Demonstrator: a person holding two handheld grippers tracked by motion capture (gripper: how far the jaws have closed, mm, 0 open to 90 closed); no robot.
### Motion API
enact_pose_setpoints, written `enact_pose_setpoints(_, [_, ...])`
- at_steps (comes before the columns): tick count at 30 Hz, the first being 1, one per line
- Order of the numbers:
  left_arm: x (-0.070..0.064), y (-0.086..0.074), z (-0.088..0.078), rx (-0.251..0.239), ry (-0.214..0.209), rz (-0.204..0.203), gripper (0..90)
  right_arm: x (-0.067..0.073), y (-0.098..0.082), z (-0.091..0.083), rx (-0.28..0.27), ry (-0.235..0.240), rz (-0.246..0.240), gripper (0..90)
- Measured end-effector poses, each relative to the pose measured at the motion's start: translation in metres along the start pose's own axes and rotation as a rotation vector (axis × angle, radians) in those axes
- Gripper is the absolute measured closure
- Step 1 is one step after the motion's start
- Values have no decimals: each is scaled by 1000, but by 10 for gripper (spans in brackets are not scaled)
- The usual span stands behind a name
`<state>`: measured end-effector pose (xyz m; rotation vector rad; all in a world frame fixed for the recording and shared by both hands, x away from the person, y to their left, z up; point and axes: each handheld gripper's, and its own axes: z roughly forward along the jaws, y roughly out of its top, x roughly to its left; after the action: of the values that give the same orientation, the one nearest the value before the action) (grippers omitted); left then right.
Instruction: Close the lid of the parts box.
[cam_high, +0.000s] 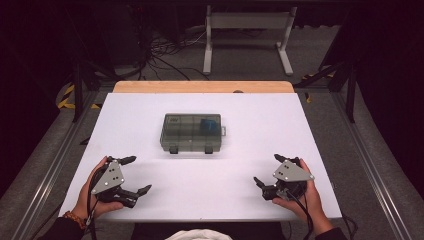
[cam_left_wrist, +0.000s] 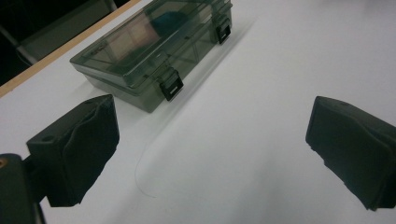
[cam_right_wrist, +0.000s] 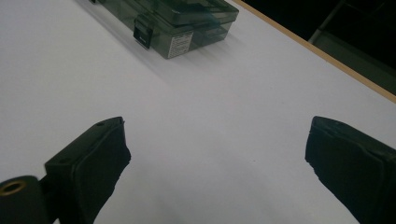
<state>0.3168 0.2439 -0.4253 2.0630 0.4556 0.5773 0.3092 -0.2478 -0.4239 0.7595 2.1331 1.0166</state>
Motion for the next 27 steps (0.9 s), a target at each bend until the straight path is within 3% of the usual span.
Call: enact_pose_setpoints(27, [3,-1,8,24,-9,10,40,4,3,3,7,3,-2,63])
